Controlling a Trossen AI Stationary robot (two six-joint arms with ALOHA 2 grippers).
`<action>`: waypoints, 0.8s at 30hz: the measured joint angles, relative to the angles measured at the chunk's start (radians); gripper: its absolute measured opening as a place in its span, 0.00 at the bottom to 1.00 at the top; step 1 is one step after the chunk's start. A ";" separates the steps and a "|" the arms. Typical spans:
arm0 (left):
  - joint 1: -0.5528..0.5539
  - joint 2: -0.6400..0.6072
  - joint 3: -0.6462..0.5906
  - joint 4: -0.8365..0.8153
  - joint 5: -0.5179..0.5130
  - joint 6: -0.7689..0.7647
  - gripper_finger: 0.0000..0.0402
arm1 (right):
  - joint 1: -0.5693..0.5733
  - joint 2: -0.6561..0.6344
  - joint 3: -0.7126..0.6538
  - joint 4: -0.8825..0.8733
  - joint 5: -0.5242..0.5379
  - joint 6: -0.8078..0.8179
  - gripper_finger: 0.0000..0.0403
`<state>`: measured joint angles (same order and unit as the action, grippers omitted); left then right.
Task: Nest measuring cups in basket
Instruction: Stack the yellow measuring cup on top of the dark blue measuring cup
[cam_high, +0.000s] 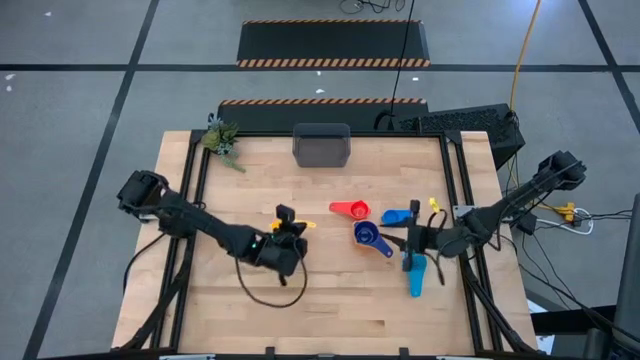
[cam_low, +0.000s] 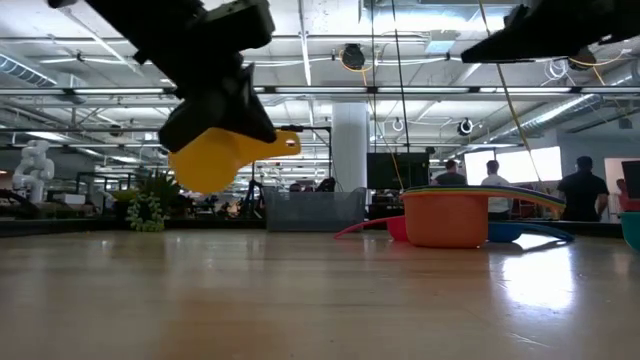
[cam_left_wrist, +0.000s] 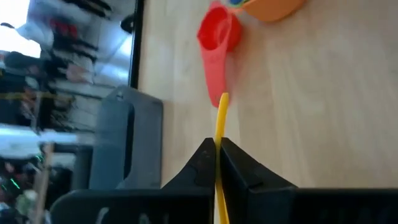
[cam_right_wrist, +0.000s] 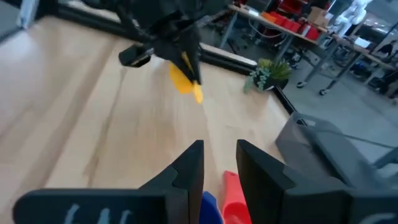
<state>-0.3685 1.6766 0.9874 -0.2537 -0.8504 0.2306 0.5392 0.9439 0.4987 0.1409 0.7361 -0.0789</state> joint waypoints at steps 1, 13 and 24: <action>0.015 0.000 0.007 0.000 0.015 -0.014 0.02 | 0.000 0.029 0.025 -0.016 0.000 -0.012 0.21; 0.084 0.000 0.051 0.123 0.118 -0.171 0.02 | -0.010 0.381 0.234 -0.033 0.105 -0.126 0.28; 0.024 0.000 0.052 0.367 0.137 0.017 0.02 | -0.048 0.449 0.259 0.168 0.094 -0.116 0.47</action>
<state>-0.3442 1.6764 1.0389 0.1134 -0.7137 0.2474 0.4908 1.3926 0.7582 0.3093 0.8302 -0.1949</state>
